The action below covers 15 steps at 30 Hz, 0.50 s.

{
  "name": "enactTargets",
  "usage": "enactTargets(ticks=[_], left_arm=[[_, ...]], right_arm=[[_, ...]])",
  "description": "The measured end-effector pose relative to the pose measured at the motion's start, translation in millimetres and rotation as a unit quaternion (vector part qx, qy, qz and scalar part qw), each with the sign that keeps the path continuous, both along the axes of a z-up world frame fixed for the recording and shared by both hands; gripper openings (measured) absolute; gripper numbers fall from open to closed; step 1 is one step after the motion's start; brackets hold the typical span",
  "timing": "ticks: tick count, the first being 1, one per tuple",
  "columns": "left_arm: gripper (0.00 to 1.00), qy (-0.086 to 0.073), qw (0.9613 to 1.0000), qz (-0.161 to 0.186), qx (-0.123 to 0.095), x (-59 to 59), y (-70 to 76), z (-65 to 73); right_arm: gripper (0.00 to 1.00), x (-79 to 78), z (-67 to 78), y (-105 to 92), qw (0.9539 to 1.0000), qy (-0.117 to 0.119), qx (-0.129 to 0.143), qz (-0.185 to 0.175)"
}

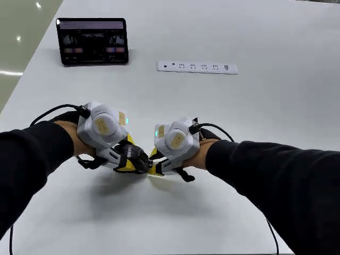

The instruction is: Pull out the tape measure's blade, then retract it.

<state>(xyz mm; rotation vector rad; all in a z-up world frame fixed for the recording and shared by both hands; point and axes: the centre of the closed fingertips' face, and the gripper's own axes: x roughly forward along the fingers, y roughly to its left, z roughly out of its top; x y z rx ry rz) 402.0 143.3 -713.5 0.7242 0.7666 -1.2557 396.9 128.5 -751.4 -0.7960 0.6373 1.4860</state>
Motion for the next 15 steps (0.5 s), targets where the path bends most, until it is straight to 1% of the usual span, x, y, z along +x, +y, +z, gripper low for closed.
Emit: enactTargets(ticks=[3,7,9,11,12,13,14,15], left_arm=[[0.31,-0.001,1.0,0.003,-0.001,0.6,0.1,-0.7],[0.31,-0.001,1.0,0.003,0.002,1.4,-0.2,-2.0],[0.31,0.001,1.0,0.004,0.002,2.3,-1.0,-3.1],[0.31,0.003,1.0,0.005,0.003,3.1,-1.6,-4.3],[0.31,0.007,0.9999,0.008,0.004,3.4,-1.4,-4.6],[0.31,0.008,0.9999,0.005,0.007,3.1,-1.1,-5.0],[0.31,0.008,0.9999,0.003,0.01,3.0,-0.9,-5.3],[0.31,0.009,0.9999,0.003,0.011,3.2,-0.6,-5.4]], right_arm=[[0.12,0.2,-0.9,-1.3,1.0,0.009,0.002,0.003],[0.12,0.6,-4.6,-0.6,0.9998,0.017,-0.002,-0.002],[0.12,0.0,-5.0,-0.7,0.9998,0.018,-0.003,-0.006],[0.11,0.3,-6.8,-1.3,0.9999,0.013,0.004,0.0],[0.11,0.8,-6.8,-2.1,0.9998,0.016,0.007,-0.003],[0.1,1.0,-6.7,-1.3,0.9993,0.029,0.015,-0.018],[0.1,1.5,-6.6,-1.7,0.999,0.035,0.016,-0.023],[0.09,2.1,-6.4,-2.2,0.9992,0.033,0.015,-0.019]])
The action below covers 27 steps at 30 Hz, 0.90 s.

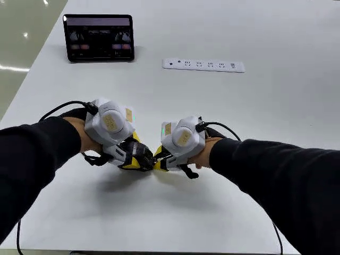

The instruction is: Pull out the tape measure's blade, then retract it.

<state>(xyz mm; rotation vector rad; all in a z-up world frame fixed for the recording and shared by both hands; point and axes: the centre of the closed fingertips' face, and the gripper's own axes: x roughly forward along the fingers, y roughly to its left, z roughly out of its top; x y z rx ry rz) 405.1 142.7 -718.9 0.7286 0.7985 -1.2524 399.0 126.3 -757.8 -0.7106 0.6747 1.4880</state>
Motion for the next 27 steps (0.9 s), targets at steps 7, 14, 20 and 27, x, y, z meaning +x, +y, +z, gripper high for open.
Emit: enactTargets(ticks=[7,14,20,27], left_arm=[[0.31,-0.006,0.9999,-0.008,-0.004,-1.0,-0.6,1.1],[0.31,-0.008,0.9999,-0.005,-0.005,-1.5,-0.8,1.7],[0.31,-0.01,0.9999,0.001,-0.007,-1.2,-0.6,2.1],[0.31,-0.01,0.9999,0.002,-0.008,-0.6,0.0,1.5]], right_arm=[[0.08,-0.9,-0.2,-2.1,0.9999,0.003,-0.004,0.009],[0.08,-1.4,-0.1,-3.3,0.9999,0.004,-0.007,0.009],[0.08,-0.5,0.0,-8.1,0.9999,0.002,-0.01,0.007],[0.08,0.0,0.1,-14.2,0.9999,0.004,-0.013,0.003]])
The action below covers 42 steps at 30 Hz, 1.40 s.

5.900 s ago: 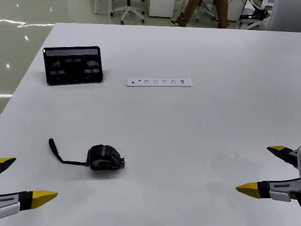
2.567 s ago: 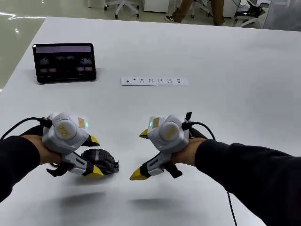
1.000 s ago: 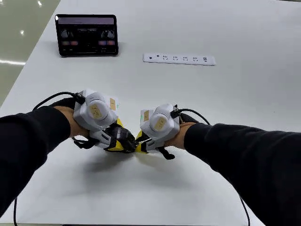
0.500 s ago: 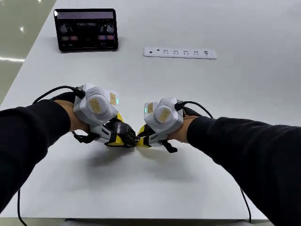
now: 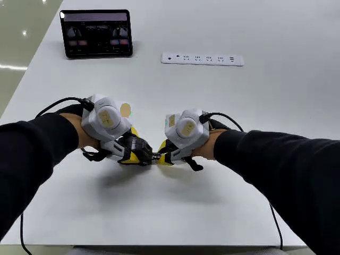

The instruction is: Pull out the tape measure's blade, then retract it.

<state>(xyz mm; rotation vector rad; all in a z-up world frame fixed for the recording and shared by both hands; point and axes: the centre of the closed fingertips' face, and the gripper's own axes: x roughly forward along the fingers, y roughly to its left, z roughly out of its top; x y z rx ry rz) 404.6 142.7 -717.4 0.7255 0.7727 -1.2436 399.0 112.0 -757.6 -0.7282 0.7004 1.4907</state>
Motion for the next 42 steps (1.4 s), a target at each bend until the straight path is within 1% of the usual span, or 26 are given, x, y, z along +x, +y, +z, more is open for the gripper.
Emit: enactTargets(ticks=[10,21,24,31,42], left_arm=[[0.31,0.002,1.0,0.005,0.001,0.5,0.7,-0.7],[0.31,0.001,1.0,0.006,0.001,0.3,0.0,-0.4],[0.31,0.001,1.0,0.004,0.0,0.0,0.1,-0.1],[0.31,0.0,1.0,0.006,-0.002,0.9,-0.2,-0.4],[0.31,0.002,1.0,0.007,-0.005,0.0,-0.4,-0.3]], right_arm=[[0.08,0.6,0.6,-9.7,1.0,-0.004,-0.002,-0.004],[0.08,0.0,1.6,-22.5,0.9999,0.0,-0.004,-0.016],[0.08,0.0,1.6,-25.1,0.9999,-0.004,-0.006,-0.014],[0.08,0.9,1.2,-36.5,0.9997,0.0,-0.009,-0.023],[0.08,0.5,-0.1,-46.5,0.9994,0.004,-0.012,-0.032]])
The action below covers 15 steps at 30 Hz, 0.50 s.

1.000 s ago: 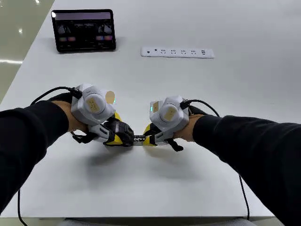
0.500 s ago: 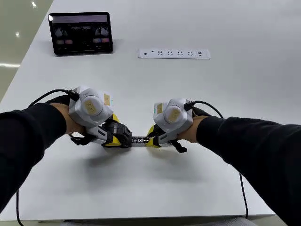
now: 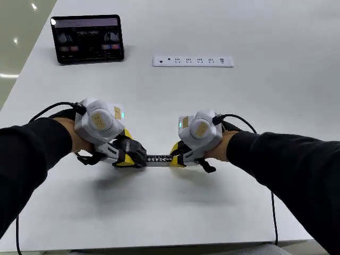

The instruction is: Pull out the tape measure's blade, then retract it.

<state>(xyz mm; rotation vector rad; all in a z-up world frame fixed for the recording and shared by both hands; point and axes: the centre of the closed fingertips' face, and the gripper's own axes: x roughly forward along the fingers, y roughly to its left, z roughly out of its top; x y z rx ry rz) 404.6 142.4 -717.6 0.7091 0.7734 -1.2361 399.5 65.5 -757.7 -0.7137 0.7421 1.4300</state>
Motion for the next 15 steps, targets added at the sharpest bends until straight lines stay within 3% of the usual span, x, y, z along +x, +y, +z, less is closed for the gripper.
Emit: enactTargets(ticks=[15], left_arm=[[0.31,-0.001,1.0,0.003,0.0,0.2,-0.7,0.1]], right_arm=[[0.08,1.5,1.1,-18.7,0.9999,-0.004,-0.008,-0.006]])
